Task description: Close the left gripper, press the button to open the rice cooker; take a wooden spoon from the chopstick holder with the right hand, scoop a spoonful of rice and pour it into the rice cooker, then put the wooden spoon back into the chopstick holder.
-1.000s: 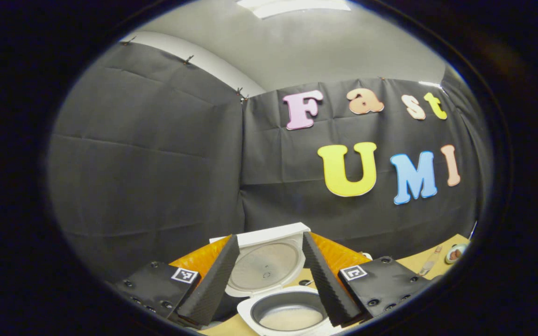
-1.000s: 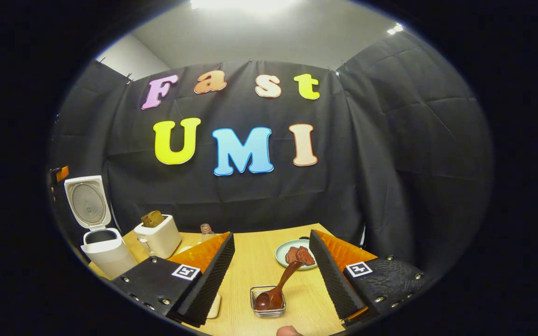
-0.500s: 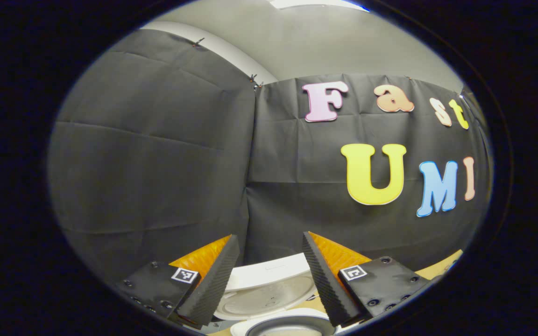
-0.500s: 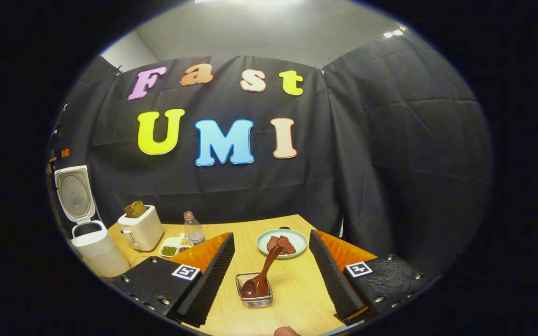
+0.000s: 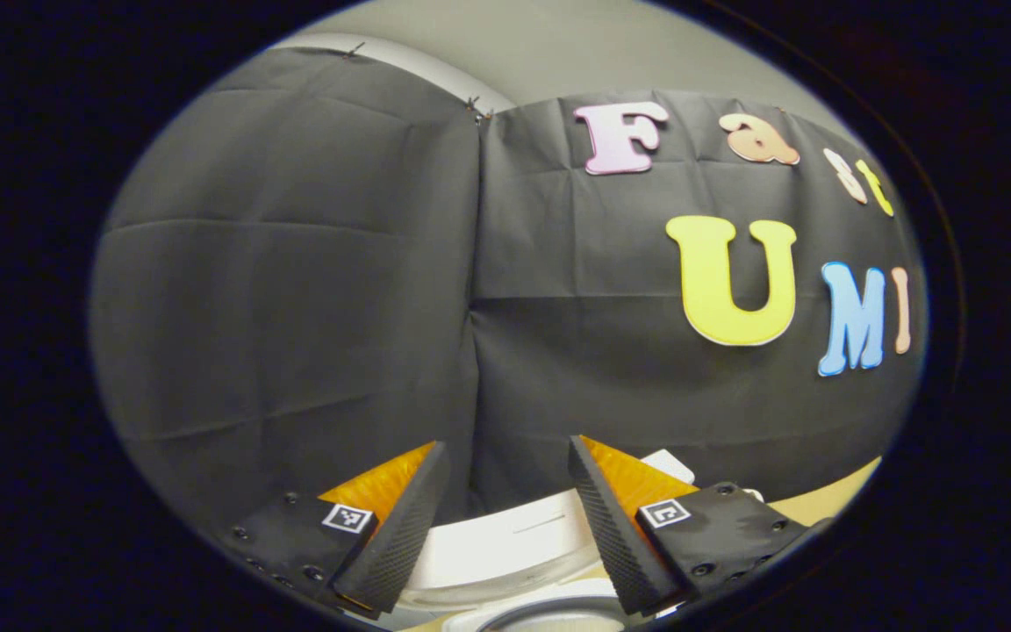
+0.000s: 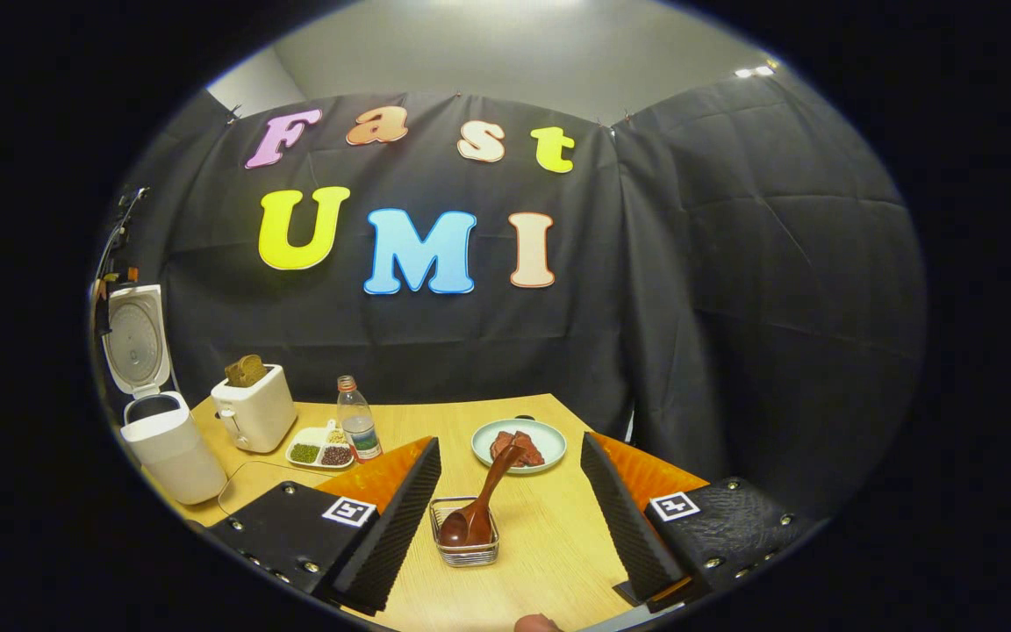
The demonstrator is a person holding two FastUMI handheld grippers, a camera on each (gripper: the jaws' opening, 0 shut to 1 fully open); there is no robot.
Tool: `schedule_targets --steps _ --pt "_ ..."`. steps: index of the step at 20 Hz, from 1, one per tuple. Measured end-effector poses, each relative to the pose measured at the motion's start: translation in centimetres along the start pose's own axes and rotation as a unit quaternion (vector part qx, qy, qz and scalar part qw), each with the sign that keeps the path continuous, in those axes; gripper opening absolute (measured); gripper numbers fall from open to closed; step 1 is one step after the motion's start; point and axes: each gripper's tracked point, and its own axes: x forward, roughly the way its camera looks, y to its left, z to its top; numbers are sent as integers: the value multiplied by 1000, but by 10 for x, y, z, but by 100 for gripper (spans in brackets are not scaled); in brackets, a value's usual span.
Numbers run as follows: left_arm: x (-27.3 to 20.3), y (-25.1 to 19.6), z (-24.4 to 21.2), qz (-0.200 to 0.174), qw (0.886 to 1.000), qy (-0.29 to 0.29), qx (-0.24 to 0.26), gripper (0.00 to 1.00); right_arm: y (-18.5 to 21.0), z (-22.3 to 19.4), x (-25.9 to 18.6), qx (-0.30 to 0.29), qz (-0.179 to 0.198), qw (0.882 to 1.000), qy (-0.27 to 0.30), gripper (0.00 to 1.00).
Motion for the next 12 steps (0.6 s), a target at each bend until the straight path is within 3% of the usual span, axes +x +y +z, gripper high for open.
schedule_targets --steps 6,12 --pt "-4 -9 -3 2 1000 15 -9 96 -3 -1 10 -8 16 1000 -1 97" --pt "-48 -36 -18 -7 999 34 -21 96 -14 1 18 -15 38 999 -6 97"
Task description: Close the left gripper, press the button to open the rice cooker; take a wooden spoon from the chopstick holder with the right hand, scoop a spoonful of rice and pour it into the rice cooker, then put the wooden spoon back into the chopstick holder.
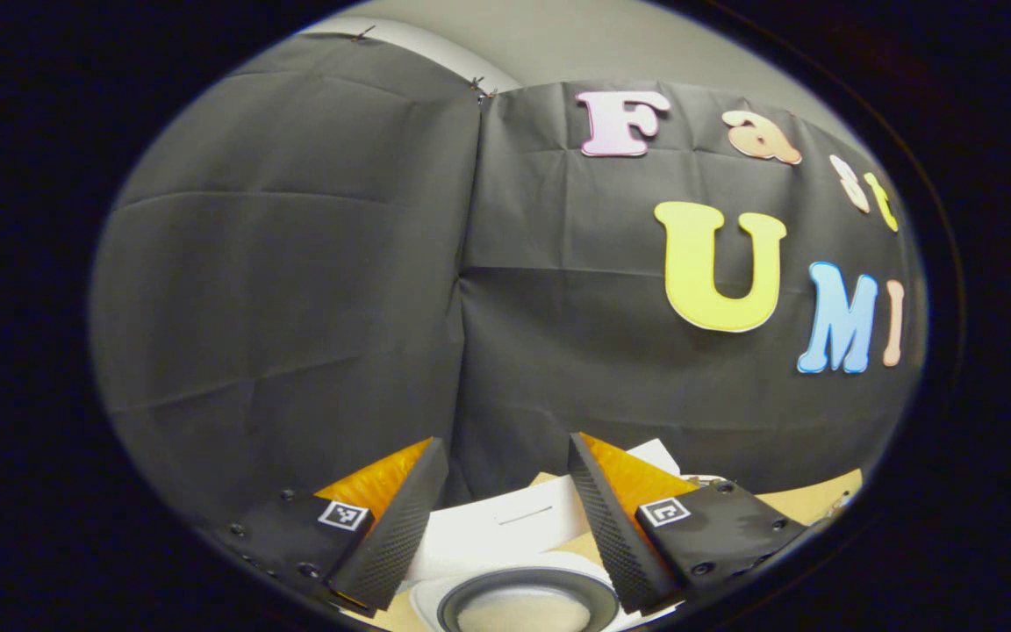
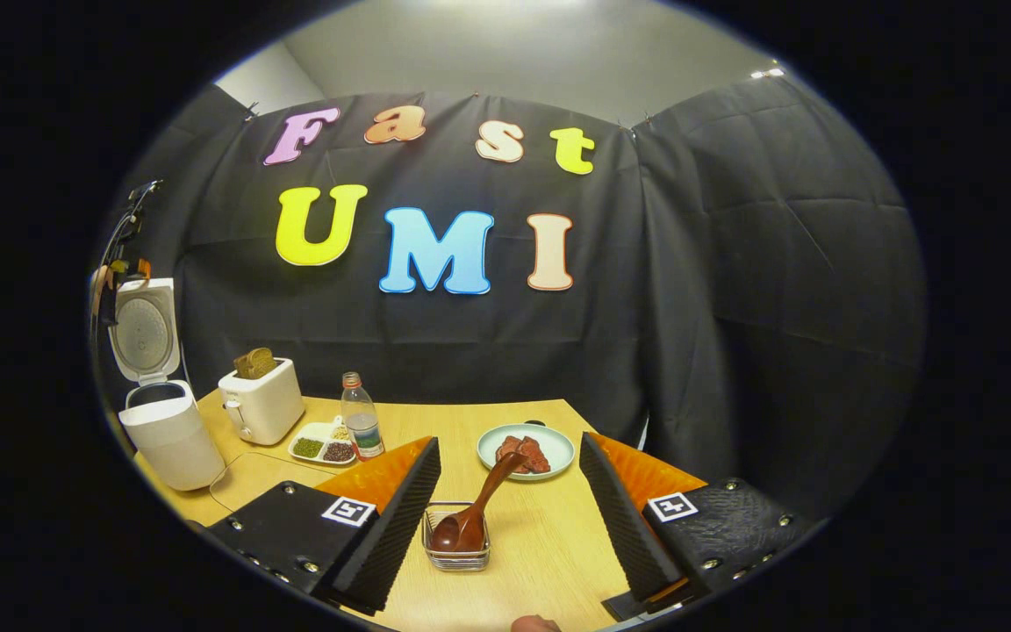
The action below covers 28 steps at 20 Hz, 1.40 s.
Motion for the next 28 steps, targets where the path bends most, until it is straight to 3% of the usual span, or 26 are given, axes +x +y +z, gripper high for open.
schedule_targets --steps 13,28 --pt "-87 -55 -88 -34 998 41 -20 100 -9 -4 14 -6 54 998 10 97" --pt "-117 -85 -194 -33 989 141 -22 99 -13 -35 23 16 85 995 45 97"
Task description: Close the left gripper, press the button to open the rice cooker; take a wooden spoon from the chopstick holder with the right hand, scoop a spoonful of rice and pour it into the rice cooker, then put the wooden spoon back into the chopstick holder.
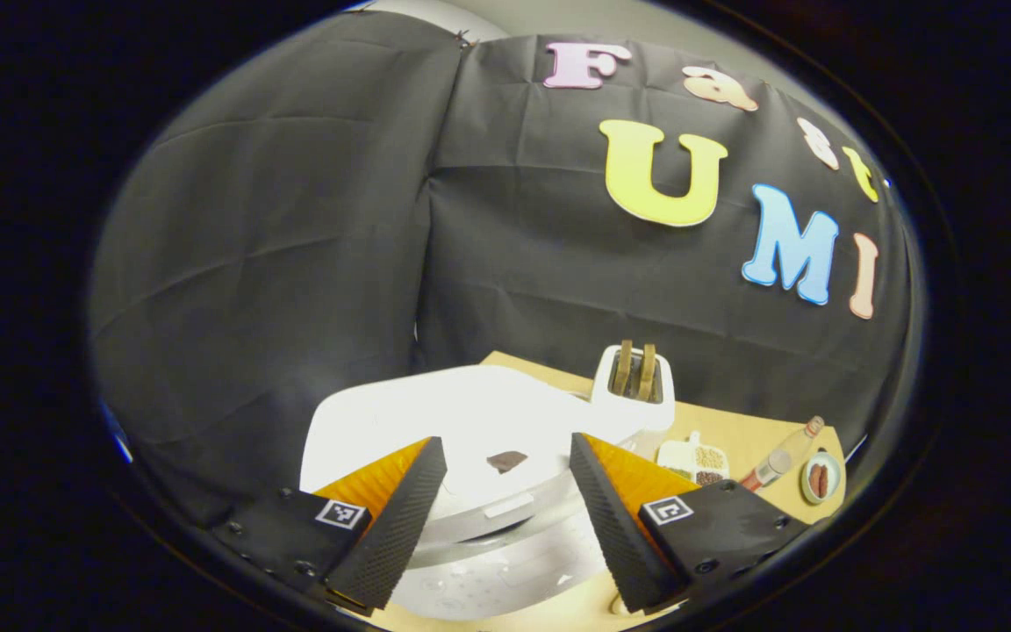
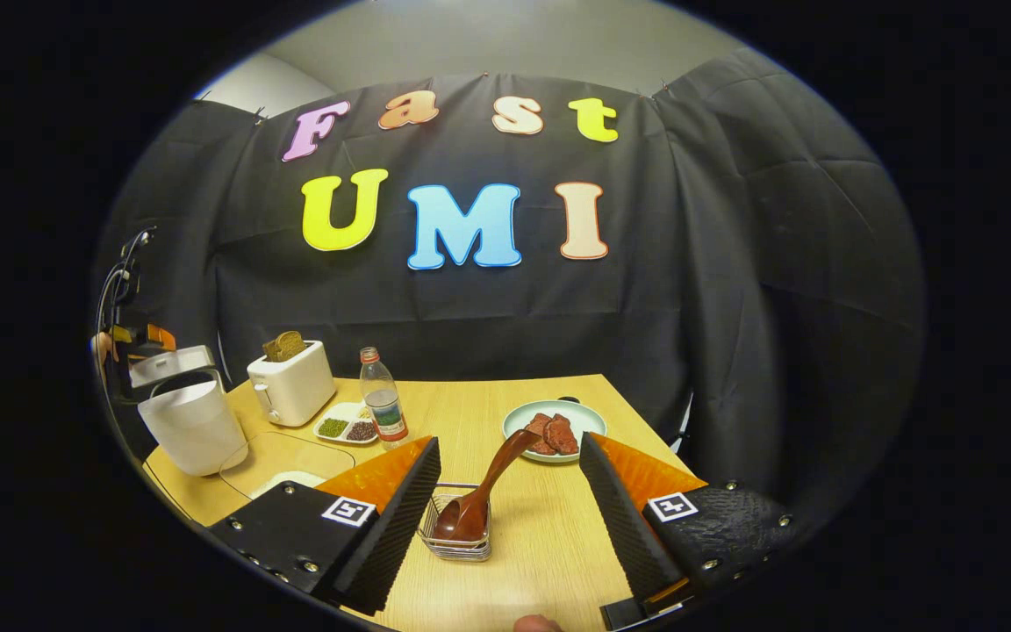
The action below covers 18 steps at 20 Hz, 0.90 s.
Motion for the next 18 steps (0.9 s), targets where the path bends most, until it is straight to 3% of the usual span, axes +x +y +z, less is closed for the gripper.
schedule_targets --steps 13,14,18 --pt "13 0 -46 17 998 51 38 100 0 -6 3 0 -1 1000 9 97" --pt "17 1 -56 20 996 75 33 100 1 -7 3 -1 -1 1000 10 97" --pt "19 2 -56 26 997 61 46 99 11 -9 6 0 5 1000 15 97"
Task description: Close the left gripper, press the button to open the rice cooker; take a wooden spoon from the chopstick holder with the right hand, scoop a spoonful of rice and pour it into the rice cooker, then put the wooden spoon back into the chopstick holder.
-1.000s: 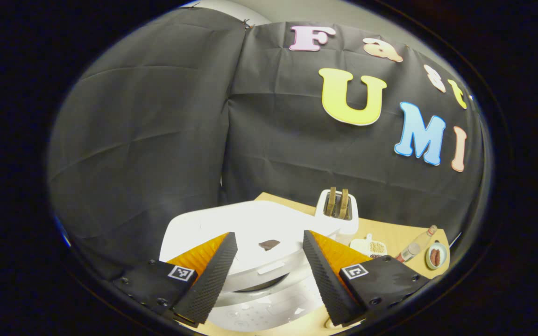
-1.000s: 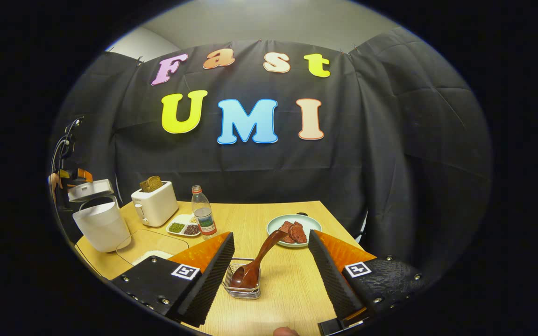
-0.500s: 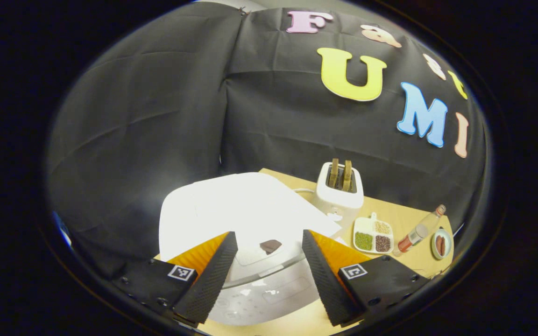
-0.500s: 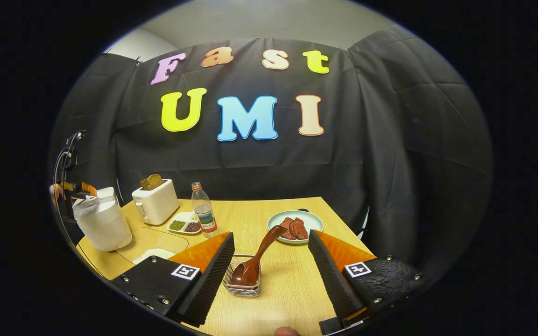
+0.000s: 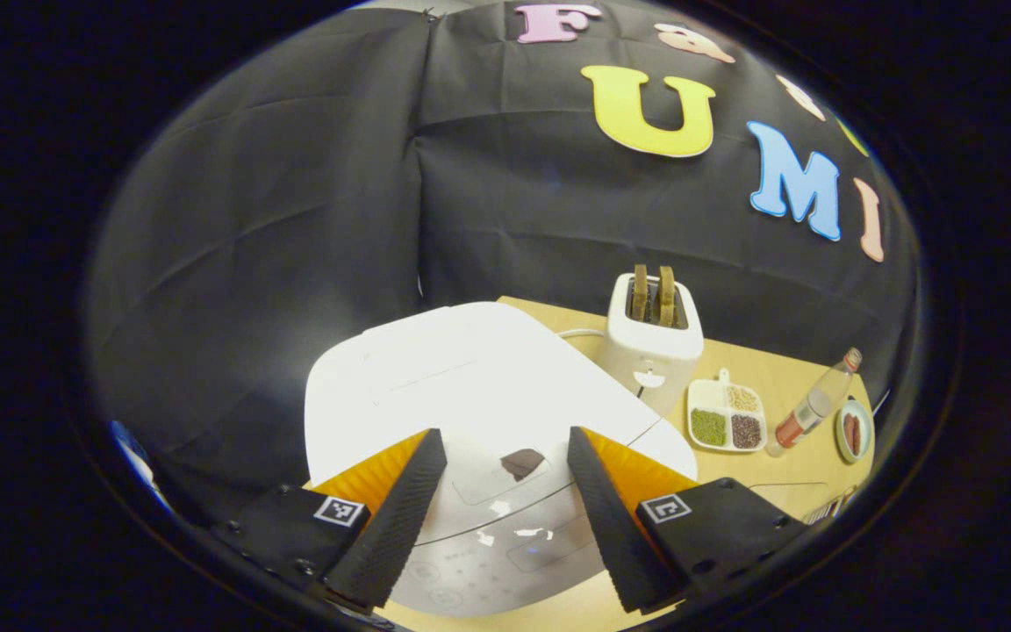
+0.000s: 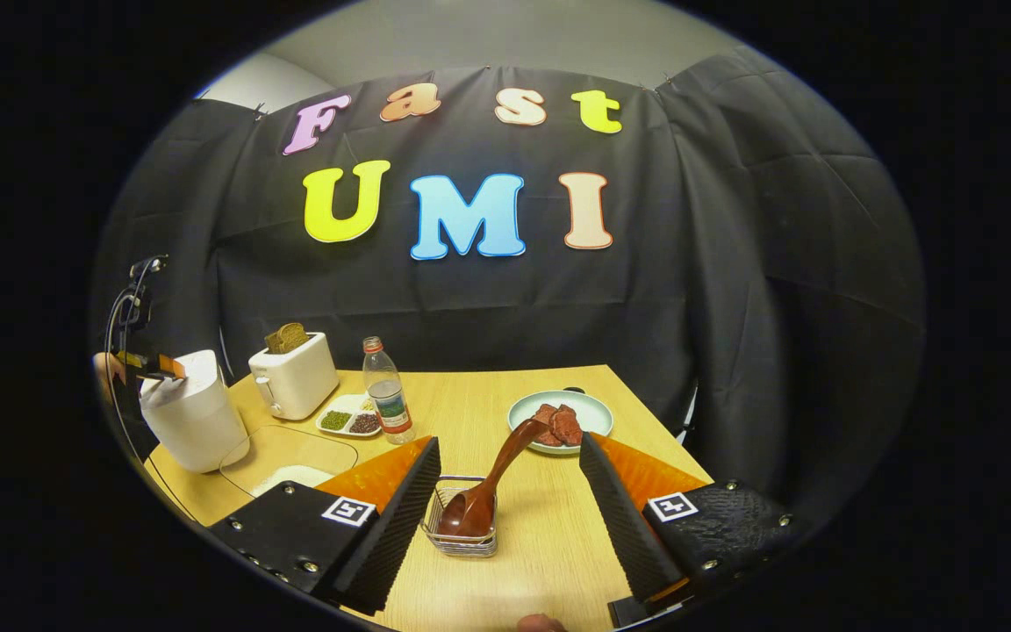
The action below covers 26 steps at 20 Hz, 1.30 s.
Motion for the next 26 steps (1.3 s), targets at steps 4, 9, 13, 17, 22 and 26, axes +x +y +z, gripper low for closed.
schedule_targets --steps 4,9,13,17,22,26 --pt "-5 -2 3 -9 999 -29 23 100 14 5 0 -6 12 1000 -4 97" --pt "-29 -7 15 -38 996 -77 5 98 27 30 -1 -6 20 999 -31 97" --pt "-89 -26 55 -83 982 -172 8 97 42 65 -9 -11 23 997 -67 97" --pt "-166 -49 79 -131 956 -257 46 99 65 102 -24 -10 36 993 -116 97" --pt "-235 -52 71 -152 939 -309 21 97 90 132 -40 -5 47 984 -171 97" --pt "-266 -49 66 -143 925 -346 60 99 104 129 -46 -8 46 982 -182 97"
